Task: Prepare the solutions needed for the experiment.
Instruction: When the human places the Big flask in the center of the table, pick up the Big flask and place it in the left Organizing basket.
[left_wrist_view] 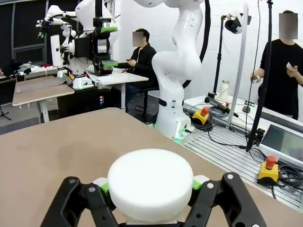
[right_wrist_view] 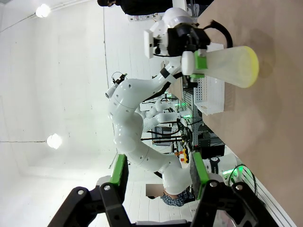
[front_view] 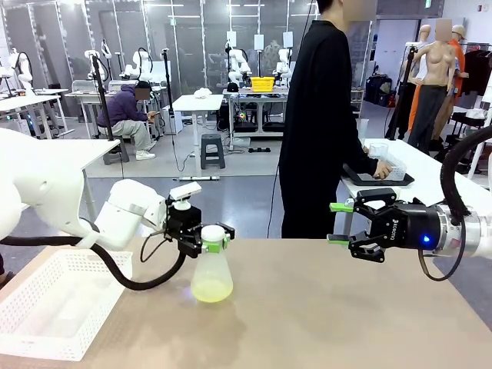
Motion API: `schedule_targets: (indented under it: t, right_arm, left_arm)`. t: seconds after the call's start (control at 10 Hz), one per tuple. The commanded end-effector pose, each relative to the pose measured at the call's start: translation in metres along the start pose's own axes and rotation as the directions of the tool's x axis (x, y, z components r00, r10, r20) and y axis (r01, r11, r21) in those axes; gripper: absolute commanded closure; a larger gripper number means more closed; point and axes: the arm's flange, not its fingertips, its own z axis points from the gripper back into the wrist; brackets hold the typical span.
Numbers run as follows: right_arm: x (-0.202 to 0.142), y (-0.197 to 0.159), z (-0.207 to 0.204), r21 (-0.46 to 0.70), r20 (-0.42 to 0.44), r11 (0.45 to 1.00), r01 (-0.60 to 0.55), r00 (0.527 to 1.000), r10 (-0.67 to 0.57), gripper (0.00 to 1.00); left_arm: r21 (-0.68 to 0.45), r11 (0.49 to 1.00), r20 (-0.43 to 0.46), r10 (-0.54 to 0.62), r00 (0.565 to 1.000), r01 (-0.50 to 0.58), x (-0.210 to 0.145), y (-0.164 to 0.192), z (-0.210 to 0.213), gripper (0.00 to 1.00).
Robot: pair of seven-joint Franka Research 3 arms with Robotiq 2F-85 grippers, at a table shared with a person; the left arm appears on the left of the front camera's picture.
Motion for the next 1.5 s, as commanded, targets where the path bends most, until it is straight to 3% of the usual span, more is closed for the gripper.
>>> schedule_targets:
  t: [0.0, 0.2, 0.4, 0.7, 1.1, 1.4]
  right_arm:
    - [-0.005, 0.000, -0.002, 0.016, 0.007, 1.000, -0.002, 1.000, 0.002, 0.33]
    - [-0.005, 0.000, -0.002, 0.016, 0.007, 1.000, -0.002, 1.000, 0.002, 0.33]
    - [-0.005, 0.000, -0.002, 0.016, 0.007, 1.000, -0.002, 1.000, 0.002, 0.33]
    - [-0.005, 0.000, -0.002, 0.016, 0.007, 1.000, -0.002, 1.000, 0.002, 0.33]
    - [-0.005, 0.000, -0.002, 0.016, 0.007, 1.000, -0.002, 1.000, 0.002, 0.33]
    - [-0.005, 0.000, -0.002, 0.016, 0.007, 1.000, -0.002, 1.000, 0.002, 0.33]
  left_arm:
    - [-0.028, 0.999, -0.017, 0.018, 1.000, -0.018, 0.028, -0.017, 0.000, 0.90]
    - [-0.048, 0.999, 0.005, 0.007, 1.000, -0.007, 0.055, -0.027, 0.005, 0.90]
    - [0.027, 1.000, -0.059, -0.009, 0.998, 0.010, 0.081, -0.050, 0.021, 0.90]
    - [0.090, 0.994, -0.060, -0.052, 0.997, 0.058, 0.105, -0.097, 0.053, 0.90]
    - [0.252, 0.964, -0.090, -0.066, 0.994, 0.087, 0.112, -0.182, 0.107, 0.90]
    - [0.410, 0.903, -0.083, -0.103, 0.991, 0.128, 0.107, -0.266, 0.143, 0.90]
